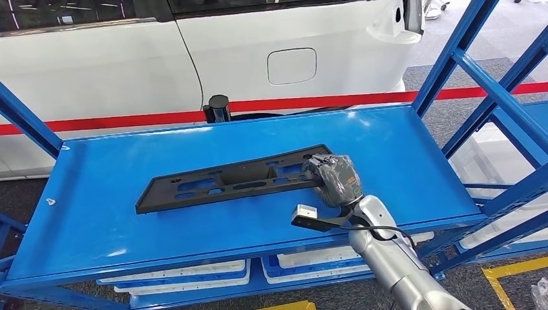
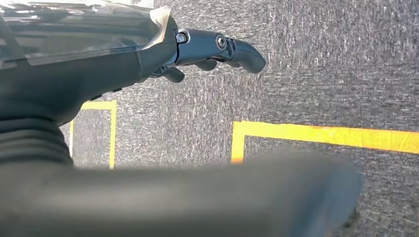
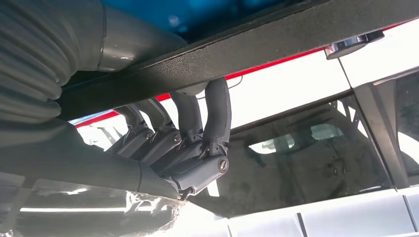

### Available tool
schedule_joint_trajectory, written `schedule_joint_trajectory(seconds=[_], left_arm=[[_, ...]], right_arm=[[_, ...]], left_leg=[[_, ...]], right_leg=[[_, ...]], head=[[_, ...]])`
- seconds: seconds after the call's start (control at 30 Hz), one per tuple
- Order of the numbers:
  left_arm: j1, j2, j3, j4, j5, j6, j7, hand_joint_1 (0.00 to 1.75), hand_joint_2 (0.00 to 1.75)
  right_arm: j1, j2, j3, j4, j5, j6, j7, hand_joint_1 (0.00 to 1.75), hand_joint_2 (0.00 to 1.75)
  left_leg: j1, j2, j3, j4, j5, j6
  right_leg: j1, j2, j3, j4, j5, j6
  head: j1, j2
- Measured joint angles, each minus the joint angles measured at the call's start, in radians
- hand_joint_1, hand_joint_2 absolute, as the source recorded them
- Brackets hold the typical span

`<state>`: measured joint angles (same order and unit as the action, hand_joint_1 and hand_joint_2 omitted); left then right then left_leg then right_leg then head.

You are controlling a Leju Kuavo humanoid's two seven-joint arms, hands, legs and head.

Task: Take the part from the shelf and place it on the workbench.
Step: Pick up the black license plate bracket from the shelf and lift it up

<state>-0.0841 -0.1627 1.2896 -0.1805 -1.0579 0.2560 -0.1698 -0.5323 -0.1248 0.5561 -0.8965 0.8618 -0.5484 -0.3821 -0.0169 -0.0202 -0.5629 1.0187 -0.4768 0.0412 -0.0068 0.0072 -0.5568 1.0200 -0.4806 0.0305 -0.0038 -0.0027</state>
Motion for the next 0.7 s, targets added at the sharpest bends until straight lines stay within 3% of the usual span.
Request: schedule_joint_trajectory(seconds=[0.43, 0.7], left_arm=[[0.004, 0.001, -0.005, 0.004, -0.011, 0.001, 0.013, 0.00, 1.75], [0.008, 0.002, -0.005, 0.004, -0.011, 0.018, 0.025, 0.00, 1.75]], right_arm=[[0.011, -0.002, 0.011, -0.007, -0.007, -0.016, 0.022, 1.75, 1.75], [0.086, -0.002, -0.043, -0.133, -0.202, -0.016, -0.014, 1.75, 1.75]], left_leg=[[0.000, 0.000, 0.001, 0.000, 0.000, 0.000], [0.000, 0.000, 0.000, 0.000, 0.000, 0.000]], right_leg=[[0.000, 0.000, 0.001, 0.000, 0.000, 0.000], [0.000, 0.000, 0.000, 0.000, 0.000, 0.000]], head=[[0.000, 0.000], [0.000, 0.000]])
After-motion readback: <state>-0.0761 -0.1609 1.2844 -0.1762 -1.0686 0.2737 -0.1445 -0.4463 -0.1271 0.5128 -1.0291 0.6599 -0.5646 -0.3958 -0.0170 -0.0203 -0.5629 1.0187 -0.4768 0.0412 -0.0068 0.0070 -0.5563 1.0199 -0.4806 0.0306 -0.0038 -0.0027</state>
